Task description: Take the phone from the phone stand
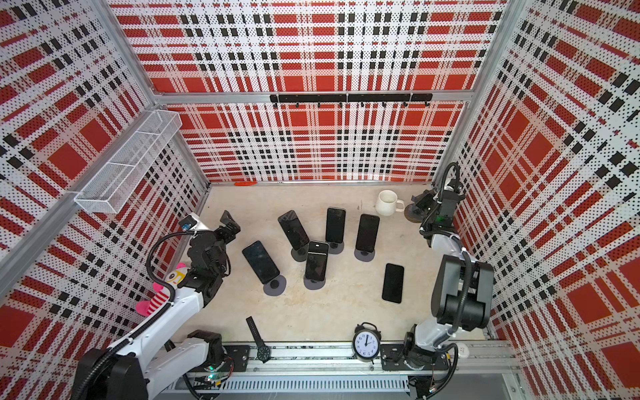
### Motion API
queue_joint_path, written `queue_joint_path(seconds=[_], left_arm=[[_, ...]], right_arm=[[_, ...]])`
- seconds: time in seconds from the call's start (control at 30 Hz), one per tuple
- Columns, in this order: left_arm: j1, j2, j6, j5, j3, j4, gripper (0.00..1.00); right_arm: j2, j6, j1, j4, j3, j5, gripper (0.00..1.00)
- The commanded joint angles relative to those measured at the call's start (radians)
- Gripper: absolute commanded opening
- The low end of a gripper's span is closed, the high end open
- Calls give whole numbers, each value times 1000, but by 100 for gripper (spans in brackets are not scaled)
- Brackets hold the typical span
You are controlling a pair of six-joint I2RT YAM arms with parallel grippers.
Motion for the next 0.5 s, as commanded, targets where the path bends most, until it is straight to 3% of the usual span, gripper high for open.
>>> queue_joint_path(seconds=[0.0, 0.3, 0.47], left_arm=[[-4, -20, 9, -2, 15, -38, 98], [-18, -24, -4, -52, 108, -185, 98], [-31, -44, 0, -97, 116, -214, 98]], right_arm=[[56, -46, -19, 77, 75, -18, 0], [278, 10, -72, 189, 231, -152, 0], [408, 31, -97, 134, 370, -209, 0]])
